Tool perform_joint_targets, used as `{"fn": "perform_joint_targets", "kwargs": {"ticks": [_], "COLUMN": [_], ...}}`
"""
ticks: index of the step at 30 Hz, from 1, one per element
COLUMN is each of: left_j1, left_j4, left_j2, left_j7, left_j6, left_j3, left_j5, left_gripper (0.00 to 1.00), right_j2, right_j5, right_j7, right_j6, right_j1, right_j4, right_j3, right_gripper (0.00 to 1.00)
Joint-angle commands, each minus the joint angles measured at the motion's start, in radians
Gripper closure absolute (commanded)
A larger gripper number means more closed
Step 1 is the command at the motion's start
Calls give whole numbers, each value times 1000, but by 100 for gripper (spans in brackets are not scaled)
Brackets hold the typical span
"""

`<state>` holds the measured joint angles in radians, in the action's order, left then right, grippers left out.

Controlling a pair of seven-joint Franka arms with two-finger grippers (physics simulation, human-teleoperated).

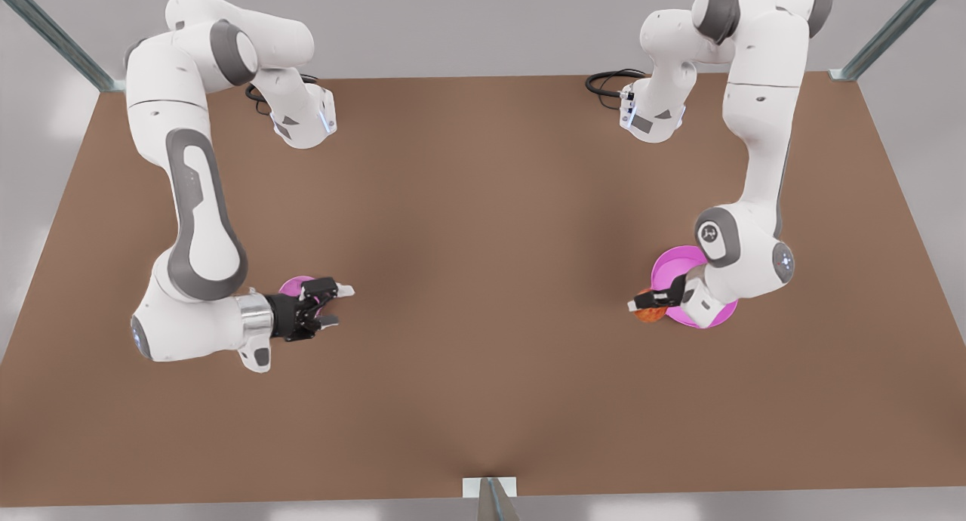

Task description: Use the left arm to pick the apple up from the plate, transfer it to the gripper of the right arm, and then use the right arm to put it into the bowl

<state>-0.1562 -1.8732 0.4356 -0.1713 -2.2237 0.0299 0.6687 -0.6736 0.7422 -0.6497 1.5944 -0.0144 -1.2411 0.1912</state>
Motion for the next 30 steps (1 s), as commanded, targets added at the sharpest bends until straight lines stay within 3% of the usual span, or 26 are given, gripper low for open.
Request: {"fn": "perform_joint_targets", "kwargs": {"ticks": [1,5,9,12,14,30], "left_j1": [-2,-2,-2,-3,-23,-63], "left_j4": [65,170,385,500,502,625], "left_j2": [18,72,253,383,406,503], "left_j7": [41,70,64,62,-5,-82], "left_j6": [208,294,371,334,282,196], "left_j3": [-31,-189,-317,-418,-432,-433], "left_j5": [69,232,325,373,479,511], "left_gripper": [21,21,21,21,21,22], "right_j2": [-41,-109,-231,-245,-245,-244], "right_j5": [101,201,250,276,286,462], "right_j7": [-783,-1076,-1305,-1398,-1438,-1683], "right_j6": [93,160,225,245,259,441], "right_j1": [-9,-50,-50,-50,-50,-68], "right_j4": [23,35,134,127,118,-54], "right_j3": [34,145,266,290,304,353], "right_gripper": [0,0,0,0,0,0]}}
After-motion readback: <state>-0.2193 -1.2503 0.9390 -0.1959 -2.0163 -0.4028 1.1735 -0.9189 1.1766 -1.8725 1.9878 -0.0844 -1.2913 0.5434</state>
